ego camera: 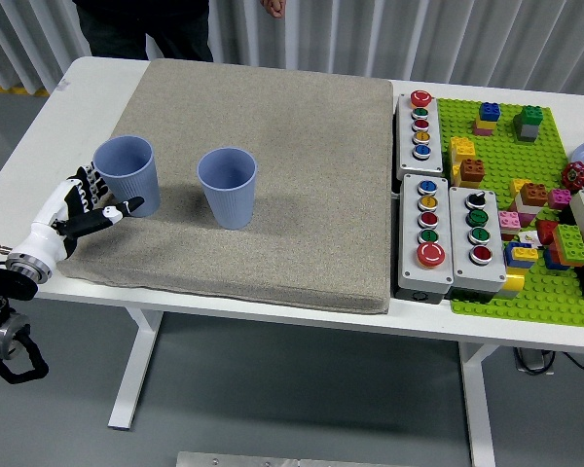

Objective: Pick cup pour cup place

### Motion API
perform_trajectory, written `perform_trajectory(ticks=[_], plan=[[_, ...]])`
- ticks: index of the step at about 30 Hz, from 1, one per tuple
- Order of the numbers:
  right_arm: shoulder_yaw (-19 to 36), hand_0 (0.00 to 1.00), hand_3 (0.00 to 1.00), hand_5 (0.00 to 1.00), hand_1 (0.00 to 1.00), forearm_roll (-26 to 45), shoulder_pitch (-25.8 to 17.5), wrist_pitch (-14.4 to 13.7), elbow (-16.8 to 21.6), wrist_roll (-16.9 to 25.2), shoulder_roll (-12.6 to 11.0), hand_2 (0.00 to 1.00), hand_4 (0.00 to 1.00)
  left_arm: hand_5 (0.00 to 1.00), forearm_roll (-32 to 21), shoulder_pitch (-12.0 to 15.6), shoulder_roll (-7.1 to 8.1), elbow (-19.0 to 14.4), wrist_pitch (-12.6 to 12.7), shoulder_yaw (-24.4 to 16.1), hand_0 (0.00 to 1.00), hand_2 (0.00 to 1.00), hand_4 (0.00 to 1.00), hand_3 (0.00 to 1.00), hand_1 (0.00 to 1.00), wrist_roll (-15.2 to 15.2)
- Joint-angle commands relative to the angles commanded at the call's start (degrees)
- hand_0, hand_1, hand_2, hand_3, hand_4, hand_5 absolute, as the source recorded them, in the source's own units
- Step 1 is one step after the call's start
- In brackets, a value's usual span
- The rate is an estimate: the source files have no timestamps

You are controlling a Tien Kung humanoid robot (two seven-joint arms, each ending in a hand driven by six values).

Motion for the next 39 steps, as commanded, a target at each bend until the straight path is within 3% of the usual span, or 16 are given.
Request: perform_trajectory(ticks=[11,39], plan=[[0.05,0.721,0.699,0.311,0.687,-0.08,0.2,-0.01,0.0,-0.05,0.02,0.734,0.313,0.194,-0.41,-2.41,-0.62,2.54,-0.01,1.11,0.998,0.998,0.942,0.998,0.998,-0.01],[0.46,0.721,0.699,0.311,0.686,-1.13,0.14,0.23,0.0,-0.29,-0.04,0.734,0.315,0.198,-2.61,-5.0,-1.4,5.56,0.49,3.57,0.998,0.998,0.933,0.998,0.998,-0.39]])
